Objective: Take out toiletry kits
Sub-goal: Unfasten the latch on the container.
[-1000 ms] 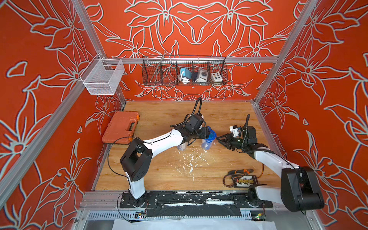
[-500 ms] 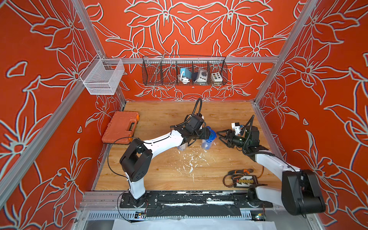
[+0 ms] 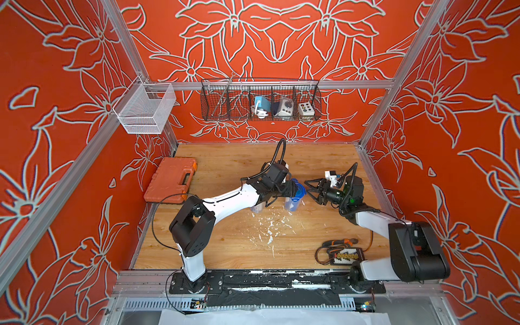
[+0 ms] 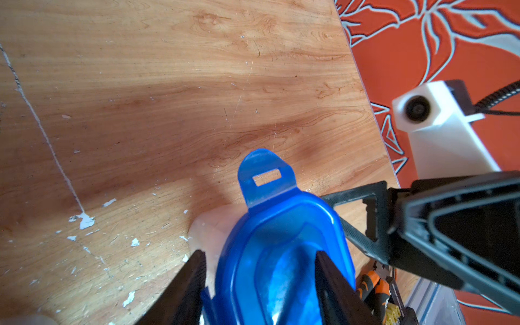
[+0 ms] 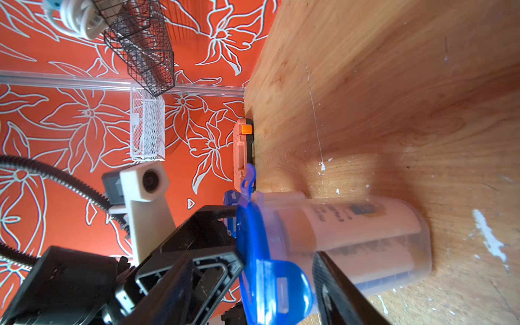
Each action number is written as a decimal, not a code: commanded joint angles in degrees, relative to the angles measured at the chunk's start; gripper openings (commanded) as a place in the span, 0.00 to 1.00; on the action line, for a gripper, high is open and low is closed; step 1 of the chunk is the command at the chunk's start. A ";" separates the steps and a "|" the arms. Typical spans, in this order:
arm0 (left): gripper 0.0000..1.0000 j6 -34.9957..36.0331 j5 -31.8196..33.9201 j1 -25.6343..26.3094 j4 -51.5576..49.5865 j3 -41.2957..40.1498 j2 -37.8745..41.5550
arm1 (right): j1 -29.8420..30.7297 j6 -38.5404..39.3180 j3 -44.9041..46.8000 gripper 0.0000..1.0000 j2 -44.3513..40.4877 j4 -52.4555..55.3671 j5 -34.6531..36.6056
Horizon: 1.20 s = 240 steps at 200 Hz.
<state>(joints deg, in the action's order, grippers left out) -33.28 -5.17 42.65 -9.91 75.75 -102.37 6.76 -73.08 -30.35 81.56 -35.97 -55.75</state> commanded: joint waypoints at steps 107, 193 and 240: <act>0.56 0.69 1.66 0.68 -12.76 -4.98 -3.57 | 0.64 2.43 -1.70 0.50 -5.81 7.17 -1.91; 0.64 -0.02 -0.60 0.68 -13.16 -0.94 -2.63 | 2.28 40.77 -13.92 0.50 -16.05 66.36 23.38; 0.69 0.99 -2.50 0.62 -13.49 3.51 -2.93 | 10.50 42.64 -13.46 0.60 -18.84 69.52 31.74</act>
<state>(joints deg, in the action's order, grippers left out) -33.65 -7.57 42.87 -14.96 78.81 -102.96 13.72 -35.38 -43.66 63.59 26.24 -32.27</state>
